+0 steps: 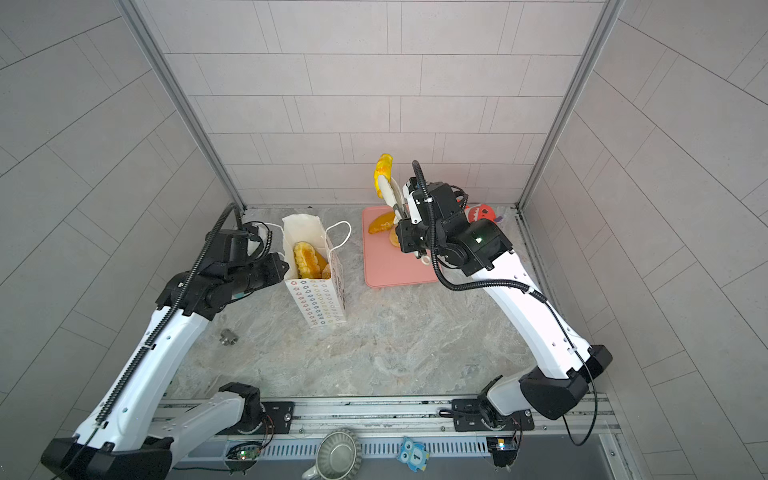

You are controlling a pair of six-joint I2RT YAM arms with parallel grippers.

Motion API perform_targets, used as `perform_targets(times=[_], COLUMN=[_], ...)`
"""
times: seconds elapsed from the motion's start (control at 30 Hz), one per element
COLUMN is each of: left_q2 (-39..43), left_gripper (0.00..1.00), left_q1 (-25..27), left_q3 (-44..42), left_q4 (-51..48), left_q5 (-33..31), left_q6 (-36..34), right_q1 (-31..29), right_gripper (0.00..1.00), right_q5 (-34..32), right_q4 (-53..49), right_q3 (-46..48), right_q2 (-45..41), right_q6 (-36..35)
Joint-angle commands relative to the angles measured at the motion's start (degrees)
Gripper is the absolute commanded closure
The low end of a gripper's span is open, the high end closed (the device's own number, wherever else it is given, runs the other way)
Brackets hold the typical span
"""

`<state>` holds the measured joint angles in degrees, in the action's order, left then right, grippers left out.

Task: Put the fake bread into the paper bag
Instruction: 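Lift the yellow wedge bread off the tray with the right gripper's tongs, then carry the yellow wedge bread with the right gripper over the bag opening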

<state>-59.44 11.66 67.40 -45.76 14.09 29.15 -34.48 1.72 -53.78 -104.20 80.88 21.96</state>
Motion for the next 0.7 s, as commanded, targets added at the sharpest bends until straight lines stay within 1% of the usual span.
perform_targets(times=[0.0,0.27,0.67], left_q2=[0.4,0.5,0.3], left_gripper=[0.9,0.9,0.9], left_q1=[0.1,0.1,0.1], left_q3=[1.0,0.9,1.2], left_q4=[-0.2,-0.2,0.0], left_q5=[-0.1,0.2,0.5], left_q6=[0.6,1.1,1.2], right_q1=[-0.9,-3.8,-13.4], right_gripper=[0.67,0.67,0.67], right_q5=[-2.1,-3.8,-8.8], right_q4=[0.6,-0.3,-1.5], right_q3=[-0.8,-2.1,-4.9], right_q2=[-2.6,-4.0,-4.8], right_q6=[-1.0,-1.9,-5.6])
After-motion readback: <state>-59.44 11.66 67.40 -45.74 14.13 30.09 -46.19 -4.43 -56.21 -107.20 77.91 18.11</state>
